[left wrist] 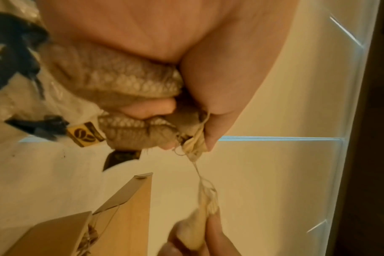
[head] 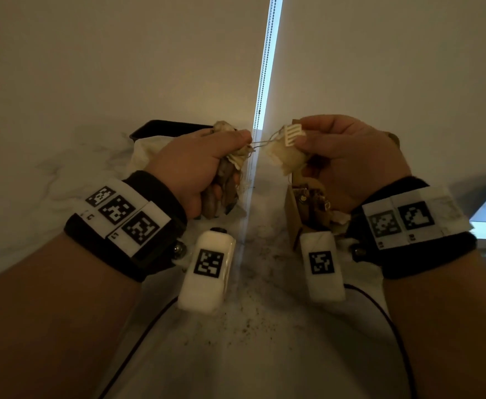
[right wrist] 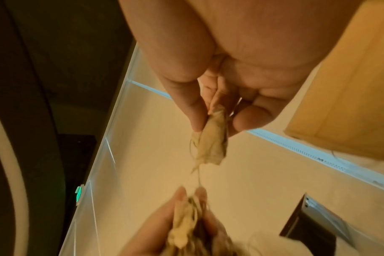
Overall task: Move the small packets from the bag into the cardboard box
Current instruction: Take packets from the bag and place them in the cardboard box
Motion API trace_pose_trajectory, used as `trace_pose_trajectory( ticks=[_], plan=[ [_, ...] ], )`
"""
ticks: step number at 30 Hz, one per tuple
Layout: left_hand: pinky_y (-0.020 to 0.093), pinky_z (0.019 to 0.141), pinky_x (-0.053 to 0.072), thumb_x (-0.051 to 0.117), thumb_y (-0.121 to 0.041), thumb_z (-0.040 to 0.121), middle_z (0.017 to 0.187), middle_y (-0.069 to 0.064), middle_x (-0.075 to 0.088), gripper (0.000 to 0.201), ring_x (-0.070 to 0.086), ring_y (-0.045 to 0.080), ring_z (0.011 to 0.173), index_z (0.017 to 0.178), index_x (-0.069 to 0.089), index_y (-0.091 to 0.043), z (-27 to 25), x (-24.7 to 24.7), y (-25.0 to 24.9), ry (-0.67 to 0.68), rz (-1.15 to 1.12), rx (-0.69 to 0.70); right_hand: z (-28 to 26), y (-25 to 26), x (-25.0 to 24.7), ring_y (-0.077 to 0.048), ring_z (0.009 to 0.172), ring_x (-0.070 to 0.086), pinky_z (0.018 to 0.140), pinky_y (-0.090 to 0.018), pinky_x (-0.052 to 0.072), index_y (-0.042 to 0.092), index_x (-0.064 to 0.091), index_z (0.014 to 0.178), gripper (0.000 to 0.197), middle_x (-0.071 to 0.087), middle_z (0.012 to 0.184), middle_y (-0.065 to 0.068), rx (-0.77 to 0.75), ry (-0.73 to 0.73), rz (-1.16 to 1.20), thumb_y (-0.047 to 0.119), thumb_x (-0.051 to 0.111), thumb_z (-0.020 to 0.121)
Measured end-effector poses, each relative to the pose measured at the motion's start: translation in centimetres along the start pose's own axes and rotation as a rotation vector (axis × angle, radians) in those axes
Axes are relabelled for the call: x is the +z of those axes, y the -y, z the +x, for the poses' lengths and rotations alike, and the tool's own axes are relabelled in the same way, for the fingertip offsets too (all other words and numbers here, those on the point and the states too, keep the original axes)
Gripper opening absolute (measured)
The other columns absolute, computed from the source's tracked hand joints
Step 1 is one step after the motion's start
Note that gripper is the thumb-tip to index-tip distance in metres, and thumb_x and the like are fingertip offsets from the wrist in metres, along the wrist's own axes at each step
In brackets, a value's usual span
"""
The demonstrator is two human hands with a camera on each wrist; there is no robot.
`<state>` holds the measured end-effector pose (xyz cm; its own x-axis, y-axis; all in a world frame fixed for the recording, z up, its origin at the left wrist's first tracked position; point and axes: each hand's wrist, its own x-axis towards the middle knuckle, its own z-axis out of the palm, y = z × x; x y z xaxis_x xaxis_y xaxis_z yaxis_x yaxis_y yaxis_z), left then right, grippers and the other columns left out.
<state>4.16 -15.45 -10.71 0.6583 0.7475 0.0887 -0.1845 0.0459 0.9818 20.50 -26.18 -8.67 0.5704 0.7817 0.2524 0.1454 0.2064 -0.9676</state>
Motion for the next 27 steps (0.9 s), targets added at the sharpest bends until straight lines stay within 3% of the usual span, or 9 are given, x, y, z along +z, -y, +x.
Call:
trace_pose_trajectory(
  ticks=[3,6,12,15,17,19,22,24,27],
  plan=[
    [0.015,0.036,0.032,0.066,-0.035,0.094,0.061,0.009,0.049,0.023,0.044,0.018,0.043,0.104,0.059,-0.015,0.1,0.2,0.2,0.002,-0.046,-0.044,-0.3,1.1,-1.9,-0.018,0.070,0.066,0.059,-0.033,0.050,0.015,0.065,0.093,0.017,0.073,0.085,-0.005,0.017,-0.051,-0.016,0.000,0.065,0.085],
    [0.014,0.037,0.030,0.066,-0.038,0.094,0.063,0.008,0.051,0.022,0.044,0.020,0.047,0.101,0.060,-0.018,0.3,0.2,0.4,0.027,-0.042,-0.076,-1.0,1.5,-3.2,-0.018,0.068,0.065,0.053,-0.031,0.042,0.019,0.067,0.091,0.018,0.074,0.088,-0.005,0.030,-0.080,-0.124,0.006,0.070,0.081],
    [0.016,0.035,0.034,0.063,-0.036,0.096,0.064,0.008,0.051,0.021,0.048,0.018,0.043,0.090,0.059,-0.017,0.3,0.5,0.9,0.053,-0.086,-0.090,-2.3,2.3,-6.2,-0.015,0.052,0.058,0.046,-0.027,0.038,0.009,0.062,0.095,0.017,0.069,0.072,-0.009,0.110,-0.224,-0.151,-0.004,0.064,0.085],
    [0.014,0.035,0.035,0.063,-0.035,0.096,0.064,0.008,0.052,0.020,0.049,0.015,0.040,0.101,0.060,-0.015,0.0,0.8,1.1,0.022,-0.079,-0.086,-1.9,1.8,-7.7,-0.017,0.053,0.057,0.049,-0.030,0.041,0.010,0.061,0.091,0.015,0.067,0.077,-0.014,0.227,-0.250,-0.308,-0.004,0.063,0.087],
    [0.015,0.035,0.033,0.064,-0.036,0.095,0.063,0.007,0.053,0.020,0.049,0.016,0.041,0.100,0.060,-0.017,0.1,0.8,1.2,0.018,-0.075,-0.097,-1.3,1.4,-8.3,-0.020,0.058,0.057,0.054,-0.032,0.045,0.010,0.062,0.095,0.013,0.065,0.080,-0.014,0.317,-0.254,-0.427,-0.001,0.064,0.088],
    [0.015,0.036,0.032,0.065,-0.038,0.094,0.061,0.007,0.054,0.021,0.048,0.017,0.042,0.097,0.060,-0.018,0.2,0.8,1.4,0.016,-0.074,-0.108,-0.6,0.7,-8.5,-0.025,0.071,0.060,0.066,-0.037,0.050,0.008,0.064,0.105,0.017,0.065,0.084,-0.014,0.366,-0.261,-0.549,0.003,0.065,0.088],
    [0.017,0.037,0.033,0.066,-0.039,0.093,0.060,0.007,0.054,0.023,0.048,0.018,0.042,0.098,0.059,-0.018,0.4,0.6,1.6,0.007,-0.077,-0.113,0.1,0.2,-8.3,-0.028,0.096,0.065,0.090,-0.038,0.054,0.011,0.059,0.127,0.031,0.066,0.114,-0.012,0.438,-0.211,-0.786,0.013,0.058,0.096],
    [0.018,0.036,0.034,0.066,-0.038,0.094,0.060,0.007,0.054,0.023,0.049,0.017,0.042,0.100,0.059,-0.017,0.4,0.6,1.7,0.007,-0.090,-0.114,0.8,-0.4,-8.2,-0.029,0.095,0.069,0.089,-0.041,0.056,0.008,0.061,0.124,0.031,0.069,0.109,-0.012,0.522,-0.146,-0.894,0.019,0.058,0.096],
    [0.018,0.036,0.035,0.066,-0.036,0.094,0.062,0.007,0.053,0.020,0.049,0.016,0.040,0.099,0.060,-0.017,0.4,0.7,1.6,0.007,-0.099,-0.116,1.4,-0.8,-8.0,-0.020,0.078,0.070,0.077,-0.035,0.058,0.009,0.069,0.110,0.026,0.071,0.091,-0.005,0.594,-0.069,-1.076,0.028,0.060,0.094]
  ],
)
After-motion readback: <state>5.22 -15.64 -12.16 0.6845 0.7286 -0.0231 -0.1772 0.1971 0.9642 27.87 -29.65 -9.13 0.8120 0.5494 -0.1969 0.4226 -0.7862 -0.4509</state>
